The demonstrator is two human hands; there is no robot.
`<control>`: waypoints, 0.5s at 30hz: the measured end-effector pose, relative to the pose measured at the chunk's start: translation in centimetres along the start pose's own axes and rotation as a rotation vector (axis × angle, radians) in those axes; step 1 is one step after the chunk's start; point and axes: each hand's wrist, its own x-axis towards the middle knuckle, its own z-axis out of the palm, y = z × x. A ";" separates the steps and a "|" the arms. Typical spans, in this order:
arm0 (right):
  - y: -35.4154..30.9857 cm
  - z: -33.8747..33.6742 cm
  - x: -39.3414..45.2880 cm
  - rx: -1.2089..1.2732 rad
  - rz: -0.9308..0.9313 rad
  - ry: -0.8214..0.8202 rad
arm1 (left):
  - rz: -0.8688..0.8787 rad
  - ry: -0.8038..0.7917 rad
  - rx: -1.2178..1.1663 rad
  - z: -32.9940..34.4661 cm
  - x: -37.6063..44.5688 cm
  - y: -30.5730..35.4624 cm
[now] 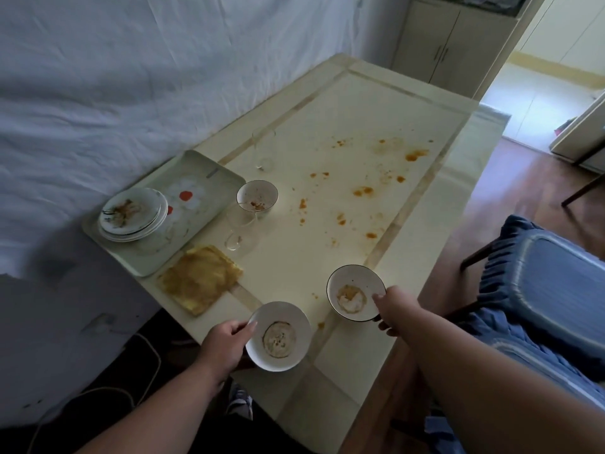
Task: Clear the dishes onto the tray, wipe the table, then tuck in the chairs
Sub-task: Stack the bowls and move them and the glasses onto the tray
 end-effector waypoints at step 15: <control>-6.2 -2.1 -6.4 0.118 -0.359 -0.079 | -0.093 0.014 -0.385 5.1 1.0 4.3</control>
